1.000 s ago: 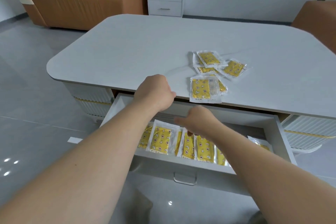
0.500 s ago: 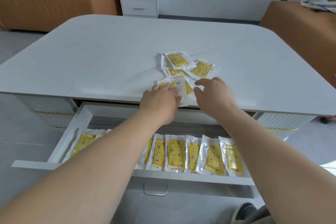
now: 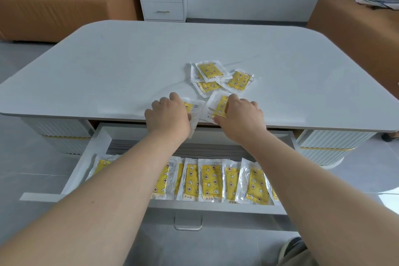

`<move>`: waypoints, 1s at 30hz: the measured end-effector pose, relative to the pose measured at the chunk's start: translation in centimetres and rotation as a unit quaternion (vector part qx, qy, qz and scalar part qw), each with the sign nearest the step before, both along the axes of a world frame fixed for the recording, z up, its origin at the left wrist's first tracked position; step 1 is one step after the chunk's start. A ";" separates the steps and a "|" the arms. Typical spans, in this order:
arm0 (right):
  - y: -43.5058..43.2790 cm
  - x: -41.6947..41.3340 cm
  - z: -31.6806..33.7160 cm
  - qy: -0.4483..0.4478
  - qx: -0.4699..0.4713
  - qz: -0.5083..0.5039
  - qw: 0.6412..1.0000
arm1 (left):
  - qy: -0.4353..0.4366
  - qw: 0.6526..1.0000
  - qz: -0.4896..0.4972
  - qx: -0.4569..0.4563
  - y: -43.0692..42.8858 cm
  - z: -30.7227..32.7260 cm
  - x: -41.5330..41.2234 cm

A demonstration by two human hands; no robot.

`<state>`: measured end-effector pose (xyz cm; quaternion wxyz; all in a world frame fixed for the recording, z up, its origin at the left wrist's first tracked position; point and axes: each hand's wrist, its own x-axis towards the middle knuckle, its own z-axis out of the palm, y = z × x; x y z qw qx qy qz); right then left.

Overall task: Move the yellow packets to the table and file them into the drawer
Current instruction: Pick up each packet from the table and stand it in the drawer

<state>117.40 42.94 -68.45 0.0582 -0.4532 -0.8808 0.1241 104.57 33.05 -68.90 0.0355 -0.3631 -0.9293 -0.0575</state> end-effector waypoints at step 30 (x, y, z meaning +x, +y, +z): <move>-1.9 2.1 0.1 0.265 -0.198 -0.052 0.942 | -0.341 0.938 -0.053 -0.027 -6.4 -0.9 -0.8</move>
